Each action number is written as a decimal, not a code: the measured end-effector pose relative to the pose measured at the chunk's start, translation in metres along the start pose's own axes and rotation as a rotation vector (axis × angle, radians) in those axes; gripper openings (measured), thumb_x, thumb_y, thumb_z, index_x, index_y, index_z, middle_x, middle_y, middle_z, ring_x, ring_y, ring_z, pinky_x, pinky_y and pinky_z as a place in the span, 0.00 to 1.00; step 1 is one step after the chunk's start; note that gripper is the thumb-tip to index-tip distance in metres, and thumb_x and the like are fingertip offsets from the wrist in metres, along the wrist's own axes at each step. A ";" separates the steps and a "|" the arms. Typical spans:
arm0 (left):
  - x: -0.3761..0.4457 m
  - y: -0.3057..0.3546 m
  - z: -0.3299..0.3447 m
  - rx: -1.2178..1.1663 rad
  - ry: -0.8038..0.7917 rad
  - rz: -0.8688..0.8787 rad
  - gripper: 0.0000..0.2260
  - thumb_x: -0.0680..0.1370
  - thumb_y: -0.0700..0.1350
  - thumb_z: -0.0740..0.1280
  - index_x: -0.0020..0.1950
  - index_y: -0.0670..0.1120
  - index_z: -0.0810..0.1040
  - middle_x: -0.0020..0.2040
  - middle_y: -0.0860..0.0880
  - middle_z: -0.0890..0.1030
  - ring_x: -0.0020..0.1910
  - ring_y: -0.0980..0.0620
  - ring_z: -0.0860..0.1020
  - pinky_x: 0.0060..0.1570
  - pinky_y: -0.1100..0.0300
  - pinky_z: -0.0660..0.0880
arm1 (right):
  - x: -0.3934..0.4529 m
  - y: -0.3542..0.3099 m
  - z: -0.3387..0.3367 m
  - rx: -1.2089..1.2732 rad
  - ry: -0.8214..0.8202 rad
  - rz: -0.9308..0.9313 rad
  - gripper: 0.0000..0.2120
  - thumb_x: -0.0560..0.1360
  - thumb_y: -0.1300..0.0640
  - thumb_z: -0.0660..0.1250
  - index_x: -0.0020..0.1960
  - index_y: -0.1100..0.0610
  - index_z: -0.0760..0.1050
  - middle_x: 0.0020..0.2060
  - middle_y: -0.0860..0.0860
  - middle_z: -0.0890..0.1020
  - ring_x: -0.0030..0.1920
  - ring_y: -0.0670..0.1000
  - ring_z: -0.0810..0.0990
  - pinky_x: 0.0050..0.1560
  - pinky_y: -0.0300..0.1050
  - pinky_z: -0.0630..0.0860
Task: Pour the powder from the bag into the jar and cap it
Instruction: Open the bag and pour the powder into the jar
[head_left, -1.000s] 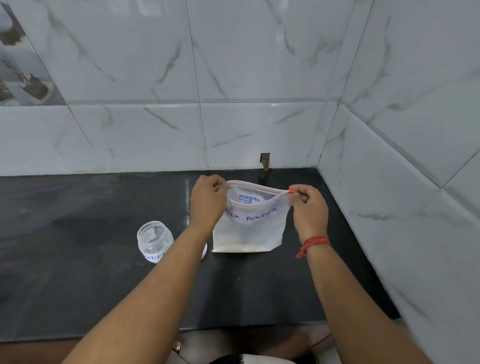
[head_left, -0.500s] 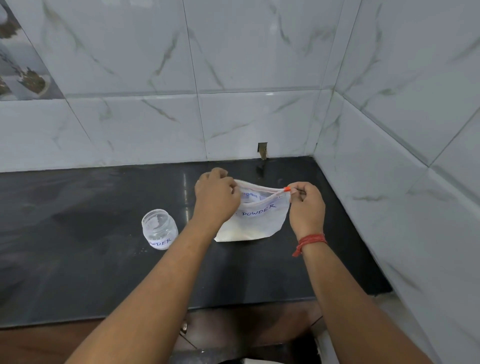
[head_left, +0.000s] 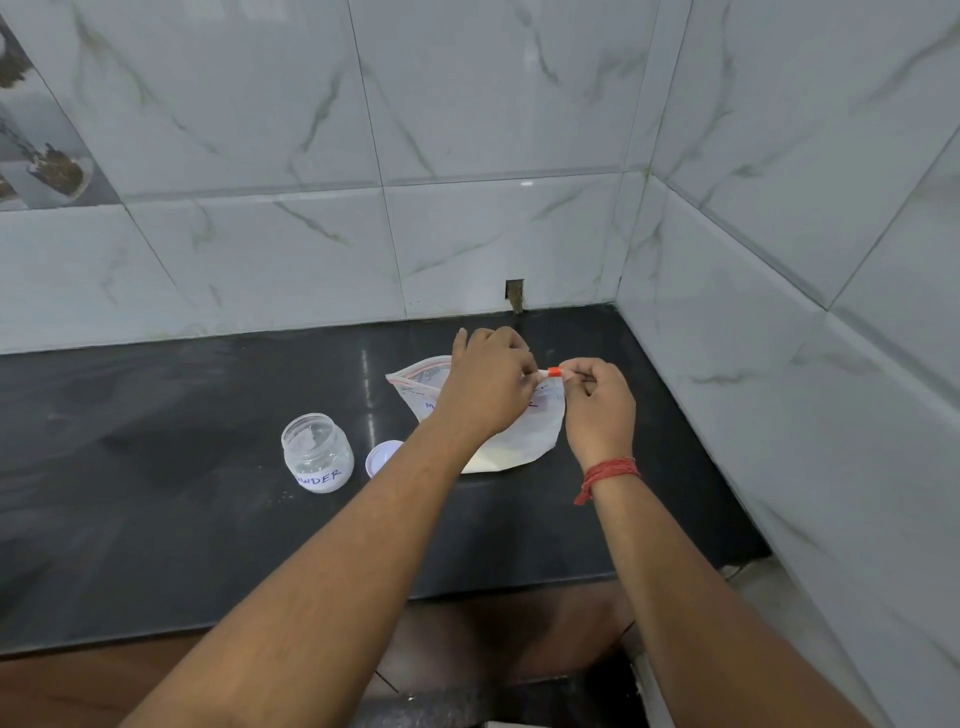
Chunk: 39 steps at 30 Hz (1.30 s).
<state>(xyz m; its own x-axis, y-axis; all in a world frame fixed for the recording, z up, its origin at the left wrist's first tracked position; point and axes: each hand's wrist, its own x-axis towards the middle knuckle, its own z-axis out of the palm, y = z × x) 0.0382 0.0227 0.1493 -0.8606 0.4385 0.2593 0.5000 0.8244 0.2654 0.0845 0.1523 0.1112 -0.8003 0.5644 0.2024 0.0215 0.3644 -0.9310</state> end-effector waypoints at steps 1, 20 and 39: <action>0.000 0.000 0.000 0.001 0.002 -0.001 0.10 0.82 0.52 0.67 0.56 0.52 0.86 0.63 0.52 0.79 0.66 0.48 0.74 0.76 0.41 0.60 | 0.000 0.001 -0.001 -0.001 -0.002 0.003 0.06 0.81 0.61 0.65 0.51 0.53 0.79 0.53 0.51 0.80 0.51 0.47 0.79 0.47 0.29 0.72; 0.002 -0.018 -0.026 -0.351 0.273 -0.094 0.07 0.82 0.45 0.70 0.52 0.44 0.86 0.48 0.52 0.74 0.52 0.51 0.73 0.52 0.63 0.67 | 0.006 0.028 0.000 -0.255 -0.197 -0.019 0.06 0.81 0.57 0.65 0.46 0.56 0.77 0.47 0.52 0.77 0.44 0.50 0.77 0.41 0.36 0.69; -0.021 -0.114 -0.026 -0.921 0.600 -0.648 0.06 0.83 0.44 0.65 0.52 0.45 0.82 0.47 0.53 0.82 0.42 0.59 0.77 0.46 0.64 0.72 | 0.049 0.022 0.012 -0.304 -0.311 -0.067 0.05 0.79 0.57 0.67 0.48 0.54 0.82 0.46 0.50 0.83 0.48 0.49 0.81 0.54 0.44 0.77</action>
<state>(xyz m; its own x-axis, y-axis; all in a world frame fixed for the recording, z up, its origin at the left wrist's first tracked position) 0.0019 -0.0900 0.1373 -0.9128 -0.3781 0.1542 0.0962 0.1679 0.9811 0.0383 0.1790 0.0964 -0.9474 0.2988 0.1149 0.1012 0.6203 -0.7778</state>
